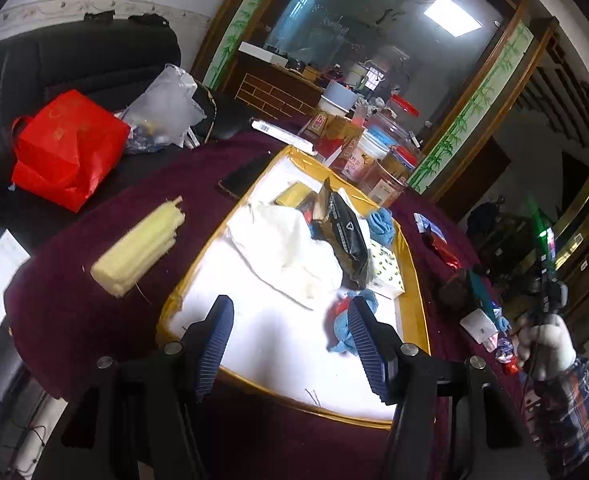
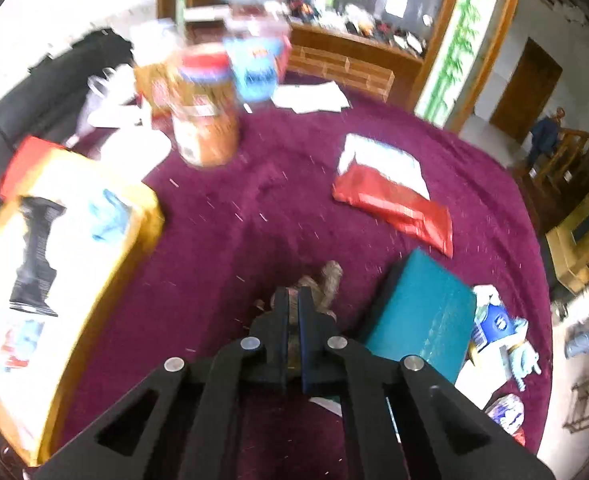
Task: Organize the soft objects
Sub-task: 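Carry the brown knitted ball into the tray and open the right gripper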
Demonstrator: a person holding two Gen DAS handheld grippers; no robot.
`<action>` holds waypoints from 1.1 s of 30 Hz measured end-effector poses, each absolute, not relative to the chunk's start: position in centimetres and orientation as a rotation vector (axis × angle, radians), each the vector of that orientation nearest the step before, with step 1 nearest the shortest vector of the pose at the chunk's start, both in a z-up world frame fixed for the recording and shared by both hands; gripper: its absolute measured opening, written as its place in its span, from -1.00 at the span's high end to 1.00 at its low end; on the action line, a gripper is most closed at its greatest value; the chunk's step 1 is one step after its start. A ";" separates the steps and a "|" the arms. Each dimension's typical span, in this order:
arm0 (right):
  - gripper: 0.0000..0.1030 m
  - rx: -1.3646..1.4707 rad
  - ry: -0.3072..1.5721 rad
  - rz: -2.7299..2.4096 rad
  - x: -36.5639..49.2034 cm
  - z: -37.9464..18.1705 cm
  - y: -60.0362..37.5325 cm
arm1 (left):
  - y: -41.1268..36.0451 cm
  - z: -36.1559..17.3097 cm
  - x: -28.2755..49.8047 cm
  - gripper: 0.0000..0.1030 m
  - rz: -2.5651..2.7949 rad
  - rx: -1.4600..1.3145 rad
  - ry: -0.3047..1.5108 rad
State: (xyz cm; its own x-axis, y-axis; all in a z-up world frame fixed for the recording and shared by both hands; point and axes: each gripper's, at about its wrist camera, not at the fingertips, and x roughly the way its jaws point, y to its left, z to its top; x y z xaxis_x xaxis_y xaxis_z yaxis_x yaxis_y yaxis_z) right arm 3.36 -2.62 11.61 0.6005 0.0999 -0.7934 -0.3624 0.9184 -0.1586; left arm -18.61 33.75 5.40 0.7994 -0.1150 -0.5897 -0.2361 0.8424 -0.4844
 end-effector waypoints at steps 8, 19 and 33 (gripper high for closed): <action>-0.73 -0.359 0.904 0.201 4.3 11.3 -2.0 | 33.5 5.6 -19.2 -0.22 0.047 -0.576 0.642; 0.86 -0.418 0.959 0.119 6.0 7.1 -2.1 | 33.6 5.4 -19.3 -0.22 0.037 -0.587 0.646; -0.57 -0.350 0.962 0.141 4.3 10.6 -3.0 | 33.2 4.8 -19.1 -0.22 0.007 -0.601 0.657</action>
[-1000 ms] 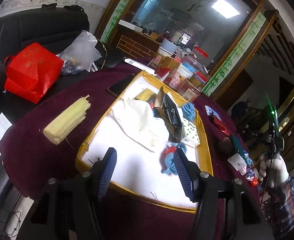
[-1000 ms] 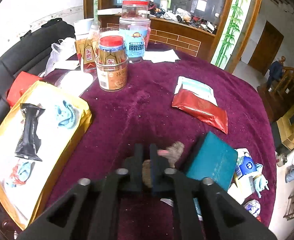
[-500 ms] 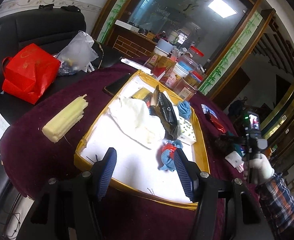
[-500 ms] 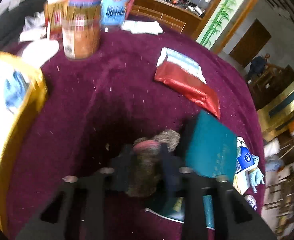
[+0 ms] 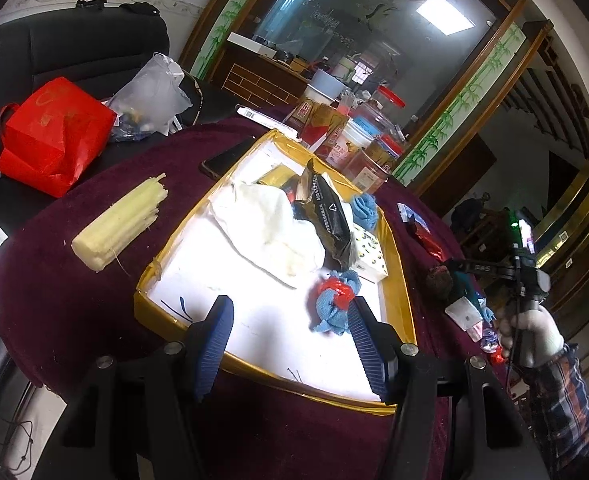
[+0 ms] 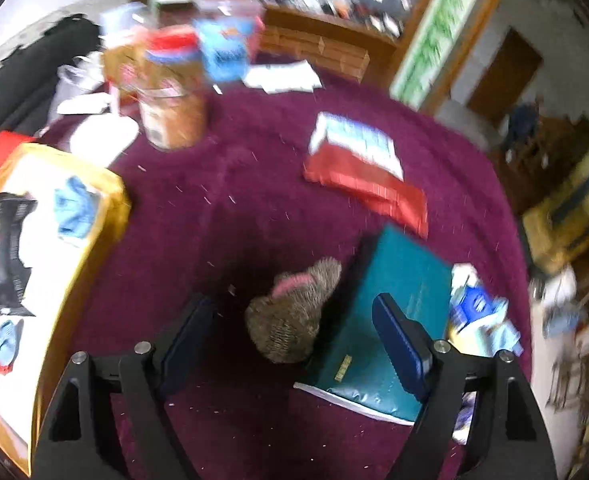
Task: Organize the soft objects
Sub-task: 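Carry the brown knitted ball into the tray and open the right gripper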
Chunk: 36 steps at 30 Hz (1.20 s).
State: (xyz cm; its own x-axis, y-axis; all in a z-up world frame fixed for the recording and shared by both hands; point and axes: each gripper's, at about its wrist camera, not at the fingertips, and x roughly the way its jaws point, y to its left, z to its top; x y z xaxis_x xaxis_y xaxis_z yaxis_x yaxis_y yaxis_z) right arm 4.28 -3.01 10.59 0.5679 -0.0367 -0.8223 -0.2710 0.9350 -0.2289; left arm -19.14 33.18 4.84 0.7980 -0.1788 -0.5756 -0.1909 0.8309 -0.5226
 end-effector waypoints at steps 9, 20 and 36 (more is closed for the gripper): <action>-0.02 -0.374 1.091 0.076 7.9 5.1 -1.7 | 33.0 4.8 -19.2 -0.22 -0.019 -0.607 0.659; 0.05 -0.079 0.978 0.391 2.3 12.0 -2.1 | 33.2 4.7 -18.9 -0.22 -0.010 -0.628 0.640; 0.01 -0.428 1.000 0.601 -5.4 6.5 15.7 | 33.4 5.0 -19.7 -0.32 -0.030 -0.639 0.633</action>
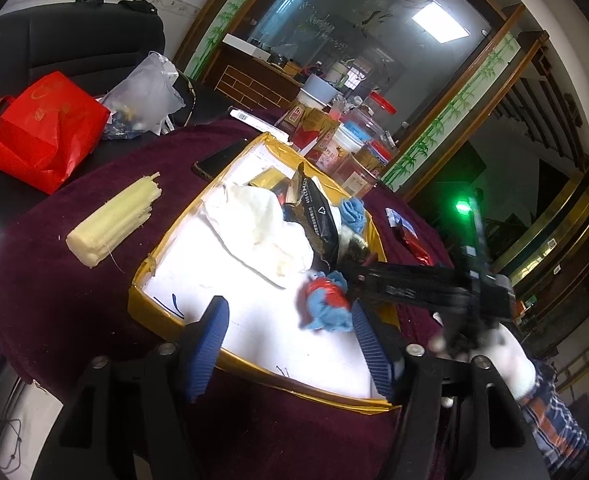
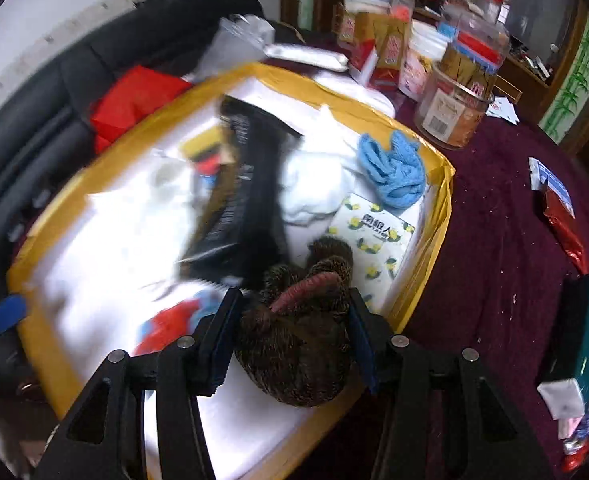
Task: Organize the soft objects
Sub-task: 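Carry the brown knitted ball into the tray and open the right gripper, then move both grippers back toward the remaining items on the table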
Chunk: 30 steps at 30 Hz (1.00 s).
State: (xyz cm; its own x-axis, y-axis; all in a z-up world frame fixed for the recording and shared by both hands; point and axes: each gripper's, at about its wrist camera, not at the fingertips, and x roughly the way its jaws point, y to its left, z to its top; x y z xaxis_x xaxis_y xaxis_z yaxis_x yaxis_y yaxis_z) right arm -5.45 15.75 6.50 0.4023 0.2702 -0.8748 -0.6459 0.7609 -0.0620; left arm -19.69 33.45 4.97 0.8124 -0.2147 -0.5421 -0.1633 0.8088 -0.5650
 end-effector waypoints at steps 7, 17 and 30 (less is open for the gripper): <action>-0.36 -0.295 1.013 0.608 -4.3 7.3 13.7 | 32.5 6.5 -20.1 -0.38 -0.043 -0.600 0.612; -0.50 -0.222 0.707 0.524 -9.2 15.5 1.3 | 27.4 11.6 -17.8 -0.46 -0.150 -0.474 0.594; -1.00 -0.177 0.304 0.315 -16.5 26.0 -16.4 | 18.2 19.5 -18.6 -0.99 -0.312 -0.272 0.415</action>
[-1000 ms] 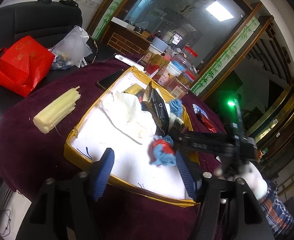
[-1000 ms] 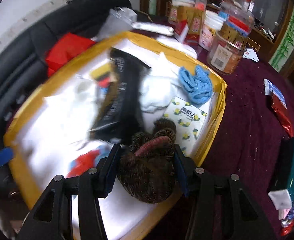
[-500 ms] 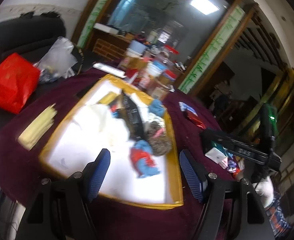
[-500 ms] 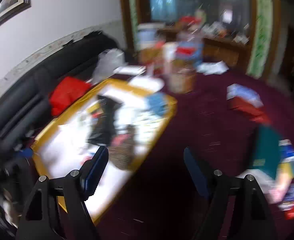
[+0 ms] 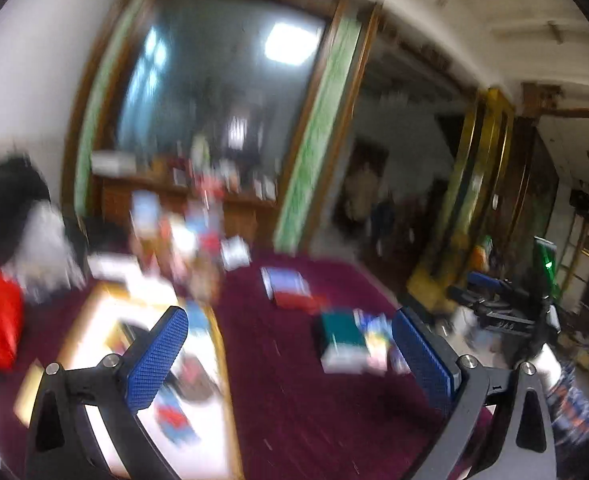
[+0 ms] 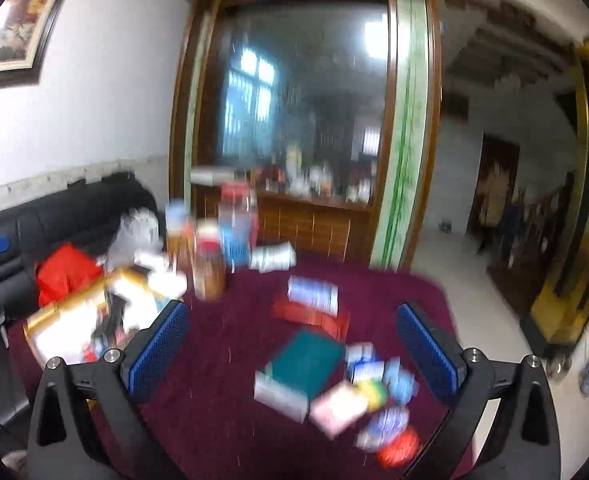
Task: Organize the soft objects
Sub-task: 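Move both grippers back toward the remaining items on the table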
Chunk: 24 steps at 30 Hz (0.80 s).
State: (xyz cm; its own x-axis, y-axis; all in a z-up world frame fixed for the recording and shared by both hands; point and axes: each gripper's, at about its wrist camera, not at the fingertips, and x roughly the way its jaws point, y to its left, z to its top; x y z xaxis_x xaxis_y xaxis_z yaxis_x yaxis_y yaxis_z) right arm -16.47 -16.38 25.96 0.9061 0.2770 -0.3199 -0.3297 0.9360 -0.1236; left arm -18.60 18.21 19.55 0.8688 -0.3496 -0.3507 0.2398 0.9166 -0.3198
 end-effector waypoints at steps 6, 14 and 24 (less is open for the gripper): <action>-1.00 -0.275 0.473 0.094 -13.1 16.1 -18.8 | 14.9 12.6 -14.2 -0.99 -0.379 -0.442 0.696; -1.00 0.135 0.590 -0.118 -4.9 11.4 -30.6 | 9.0 11.3 -10.4 -0.99 -0.334 -0.324 0.757; -1.00 0.457 0.564 -0.182 -4.8 8.4 -38.5 | -5.4 9.0 -4.9 -0.98 -0.537 -0.098 0.854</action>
